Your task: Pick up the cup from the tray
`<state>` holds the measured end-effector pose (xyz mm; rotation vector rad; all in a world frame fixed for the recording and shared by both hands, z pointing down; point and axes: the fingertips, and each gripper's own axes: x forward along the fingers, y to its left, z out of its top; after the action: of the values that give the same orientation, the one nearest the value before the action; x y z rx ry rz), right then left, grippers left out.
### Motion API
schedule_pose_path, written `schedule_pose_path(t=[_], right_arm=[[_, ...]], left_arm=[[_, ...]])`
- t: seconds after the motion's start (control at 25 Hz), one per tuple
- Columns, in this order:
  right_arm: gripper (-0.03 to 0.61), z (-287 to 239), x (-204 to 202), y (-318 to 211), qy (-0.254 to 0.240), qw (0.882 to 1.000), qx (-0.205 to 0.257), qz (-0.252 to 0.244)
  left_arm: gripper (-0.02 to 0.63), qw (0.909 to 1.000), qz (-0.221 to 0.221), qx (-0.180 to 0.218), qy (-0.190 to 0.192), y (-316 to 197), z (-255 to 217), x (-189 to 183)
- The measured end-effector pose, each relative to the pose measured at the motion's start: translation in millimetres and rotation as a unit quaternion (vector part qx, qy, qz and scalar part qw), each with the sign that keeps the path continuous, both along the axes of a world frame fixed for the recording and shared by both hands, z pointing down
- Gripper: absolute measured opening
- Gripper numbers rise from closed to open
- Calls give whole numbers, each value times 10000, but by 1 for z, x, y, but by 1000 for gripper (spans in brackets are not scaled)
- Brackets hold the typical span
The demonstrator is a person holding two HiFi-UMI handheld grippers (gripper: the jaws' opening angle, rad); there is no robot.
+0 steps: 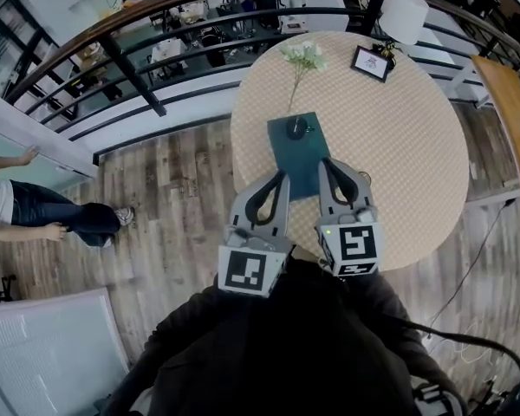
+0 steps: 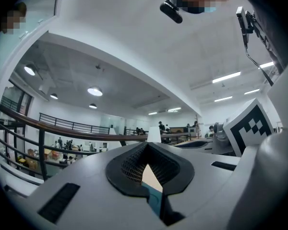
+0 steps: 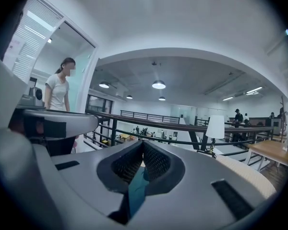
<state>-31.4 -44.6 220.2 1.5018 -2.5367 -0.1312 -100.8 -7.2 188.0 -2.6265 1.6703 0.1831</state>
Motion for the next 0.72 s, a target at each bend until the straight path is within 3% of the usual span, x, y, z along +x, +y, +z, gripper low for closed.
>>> schedule_pose_path(t=[0.72], right_arm=[[9,10,-4,-10,-15,9998,-171,24]], left_arm=[[5,9997,-106,-184,94,-12,7,-11]])
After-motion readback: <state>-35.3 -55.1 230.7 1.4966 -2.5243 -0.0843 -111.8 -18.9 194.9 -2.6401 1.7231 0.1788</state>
